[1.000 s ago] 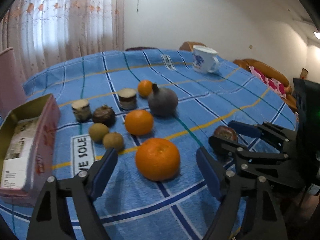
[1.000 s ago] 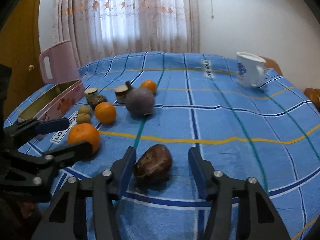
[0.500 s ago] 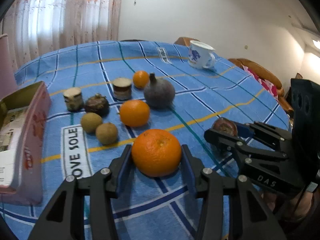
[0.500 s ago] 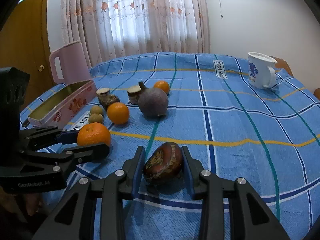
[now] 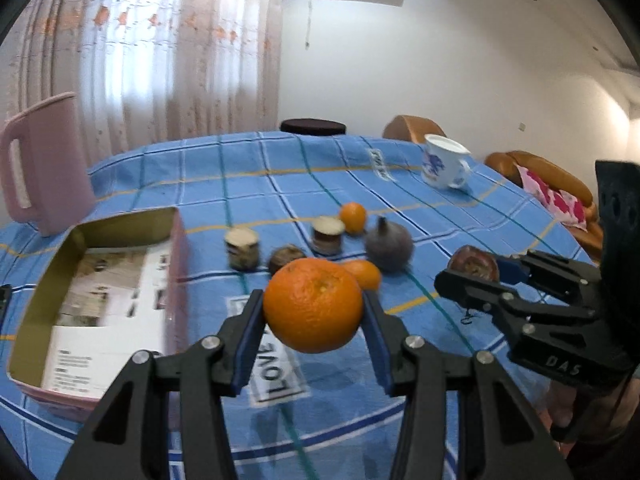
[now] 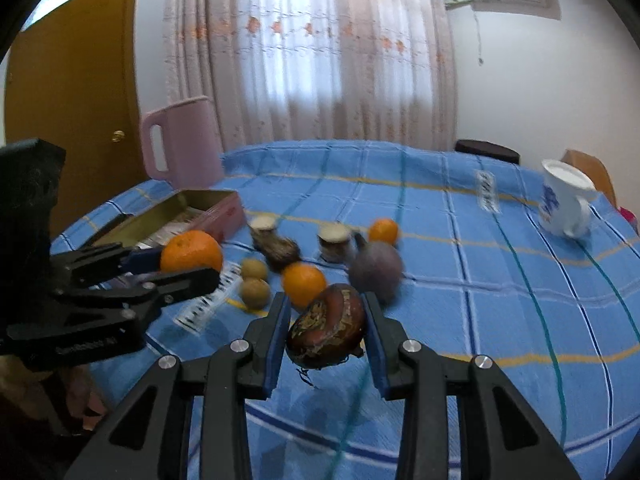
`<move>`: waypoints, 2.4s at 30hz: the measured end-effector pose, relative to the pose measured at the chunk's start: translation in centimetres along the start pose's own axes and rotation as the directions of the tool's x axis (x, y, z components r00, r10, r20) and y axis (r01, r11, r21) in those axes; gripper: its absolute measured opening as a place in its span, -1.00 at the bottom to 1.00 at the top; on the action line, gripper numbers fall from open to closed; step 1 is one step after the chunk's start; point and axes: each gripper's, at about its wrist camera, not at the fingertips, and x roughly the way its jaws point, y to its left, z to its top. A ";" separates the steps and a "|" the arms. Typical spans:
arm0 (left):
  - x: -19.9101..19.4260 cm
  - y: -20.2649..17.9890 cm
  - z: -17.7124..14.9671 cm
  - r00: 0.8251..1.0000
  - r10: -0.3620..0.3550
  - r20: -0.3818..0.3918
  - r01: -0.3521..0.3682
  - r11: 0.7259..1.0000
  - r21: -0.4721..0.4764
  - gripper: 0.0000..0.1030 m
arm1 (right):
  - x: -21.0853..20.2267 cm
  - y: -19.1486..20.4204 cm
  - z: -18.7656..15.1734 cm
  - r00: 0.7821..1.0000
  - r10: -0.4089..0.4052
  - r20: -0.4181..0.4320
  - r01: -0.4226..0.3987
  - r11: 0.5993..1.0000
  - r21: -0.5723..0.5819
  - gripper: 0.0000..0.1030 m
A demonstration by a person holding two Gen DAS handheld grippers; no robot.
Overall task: Organize fruits
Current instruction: 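Carry both fruits over the tin box and open both grippers to drop them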
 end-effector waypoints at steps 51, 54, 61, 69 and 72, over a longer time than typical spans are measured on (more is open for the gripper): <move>-0.4 16.0 0.1 0.947 0.316 -0.066 -0.322 0.940 -0.117 -0.05 | 14.2 15.4 8.2 0.963 0.236 -0.131 -0.262 0.935 -0.238 -0.27; 0.0 16.3 0.0 0.947 0.313 -0.080 -0.320 0.940 -0.118 -0.05 | 14.5 15.5 8.0 0.962 0.236 -0.141 -0.264 0.934 -0.240 -0.27; 0.1 16.5 -0.2 0.941 0.329 -0.081 -0.337 0.934 -0.116 -0.05 | 15.1 15.7 7.4 0.960 0.230 -0.161 -0.265 0.930 -0.254 -0.27; -0.3 16.5 -0.3 0.939 0.336 -0.074 -0.343 0.932 -0.119 -0.03 | 15.2 15.7 7.2 0.953 0.249 -0.170 -0.286 0.927 -0.244 -0.24; -1.2 16.4 -0.3 0.943 0.329 -0.055 -0.333 0.933 -0.137 0.02 | 14.5 15.4 7.3 0.960 0.239 -0.143 -0.268 0.933 -0.239 0.11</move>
